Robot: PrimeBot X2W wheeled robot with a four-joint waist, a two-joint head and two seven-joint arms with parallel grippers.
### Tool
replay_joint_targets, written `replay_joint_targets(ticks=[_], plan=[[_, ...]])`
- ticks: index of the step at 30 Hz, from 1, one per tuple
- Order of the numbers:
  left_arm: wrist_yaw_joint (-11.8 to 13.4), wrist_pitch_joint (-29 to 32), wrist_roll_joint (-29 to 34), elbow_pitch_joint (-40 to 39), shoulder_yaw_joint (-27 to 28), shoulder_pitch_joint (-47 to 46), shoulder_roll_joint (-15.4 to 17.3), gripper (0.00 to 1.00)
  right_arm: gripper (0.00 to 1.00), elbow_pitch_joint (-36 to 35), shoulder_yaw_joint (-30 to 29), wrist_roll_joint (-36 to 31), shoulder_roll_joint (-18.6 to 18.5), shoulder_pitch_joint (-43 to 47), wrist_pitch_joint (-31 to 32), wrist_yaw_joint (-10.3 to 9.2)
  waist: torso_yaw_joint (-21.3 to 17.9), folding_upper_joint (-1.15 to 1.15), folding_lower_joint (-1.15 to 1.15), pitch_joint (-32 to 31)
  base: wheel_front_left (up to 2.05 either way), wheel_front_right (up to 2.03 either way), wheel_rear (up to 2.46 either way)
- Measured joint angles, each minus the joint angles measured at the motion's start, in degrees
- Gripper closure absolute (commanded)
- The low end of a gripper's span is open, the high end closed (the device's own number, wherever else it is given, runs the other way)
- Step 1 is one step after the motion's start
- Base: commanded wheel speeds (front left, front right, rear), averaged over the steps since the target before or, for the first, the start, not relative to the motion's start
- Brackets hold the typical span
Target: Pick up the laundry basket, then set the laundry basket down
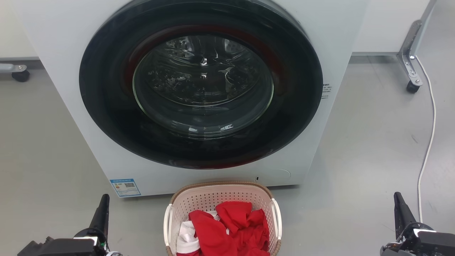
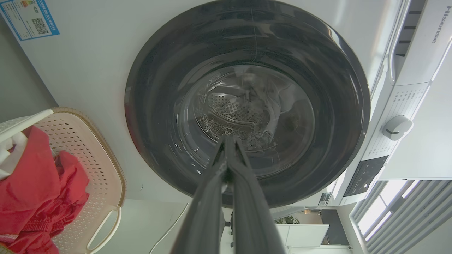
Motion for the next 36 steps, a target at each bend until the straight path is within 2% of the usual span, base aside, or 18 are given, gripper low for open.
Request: replay_joint_targets(ticks=[36], plan=[[0.0,0.0,0.0,0.0,0.0,0.0,0.0,1.0,1.0,0.0,0.0,0.1,0.0,0.0,0.0,0.0,0.0,0.0,0.0,0.0,0.0,0.0,0.0]])
